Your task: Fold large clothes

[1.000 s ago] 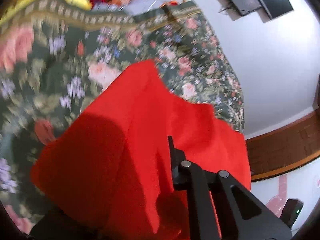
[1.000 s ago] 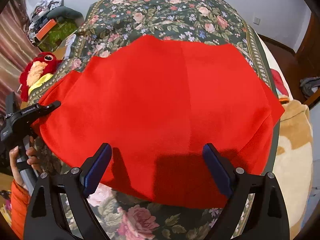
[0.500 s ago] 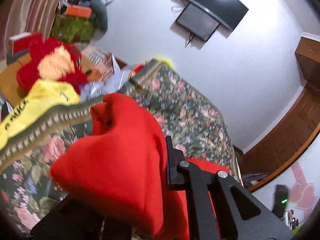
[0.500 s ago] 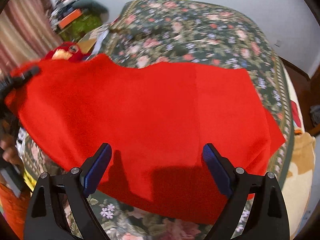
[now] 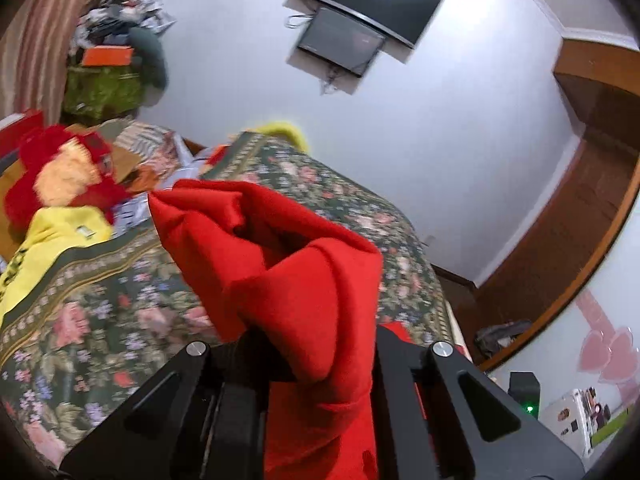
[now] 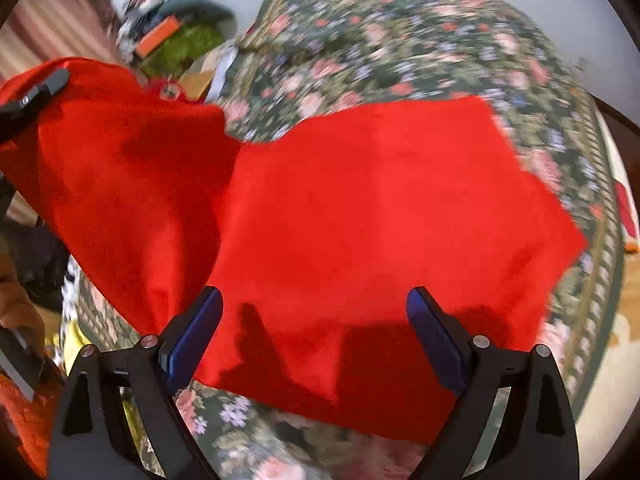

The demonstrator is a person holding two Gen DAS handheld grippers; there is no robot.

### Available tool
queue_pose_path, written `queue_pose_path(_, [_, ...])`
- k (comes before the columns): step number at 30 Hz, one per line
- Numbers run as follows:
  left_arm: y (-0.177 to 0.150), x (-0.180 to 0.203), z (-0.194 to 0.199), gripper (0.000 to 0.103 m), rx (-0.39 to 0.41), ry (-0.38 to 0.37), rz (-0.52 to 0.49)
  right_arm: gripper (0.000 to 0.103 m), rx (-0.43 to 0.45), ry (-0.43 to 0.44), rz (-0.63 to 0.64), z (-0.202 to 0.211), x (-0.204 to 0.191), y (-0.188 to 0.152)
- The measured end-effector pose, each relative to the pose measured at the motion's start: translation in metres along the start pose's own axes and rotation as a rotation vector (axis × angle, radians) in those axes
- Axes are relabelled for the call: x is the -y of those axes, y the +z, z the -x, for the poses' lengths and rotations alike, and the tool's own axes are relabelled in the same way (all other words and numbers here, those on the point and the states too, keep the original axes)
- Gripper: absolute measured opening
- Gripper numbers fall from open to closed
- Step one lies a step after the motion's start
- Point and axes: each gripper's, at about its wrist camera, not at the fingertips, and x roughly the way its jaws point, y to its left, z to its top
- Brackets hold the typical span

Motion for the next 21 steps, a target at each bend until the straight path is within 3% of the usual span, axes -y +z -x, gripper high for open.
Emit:
queue_pose_path(8, [-0.02,0.112,-0.046,0.005,-0.081,-0.153,-0.123,0.092,0.125,-0.126,-0.148,0.064,0.082,-0.026])
queue_pose_path(13, [-0.069,0.174,-0.082,0.005,-0.24,-0.263,-0.249,0.092,0.139,-0.157,-0.274,0.089,0.129,-0.05])
queue_pose_path(16, [-0.107,0.192,-0.104,0.005,-0.369,-0.265,-0.339,0.092,0.145,-0.164,-0.335,0.099,0.147,-0.063])
queue_pose_path(21, [-0.176,0.193,-0.128,0.005,-0.572,-0.184,-0.498,0.092,0.152,-0.158,-0.379,0.111,0.159,-0.078])
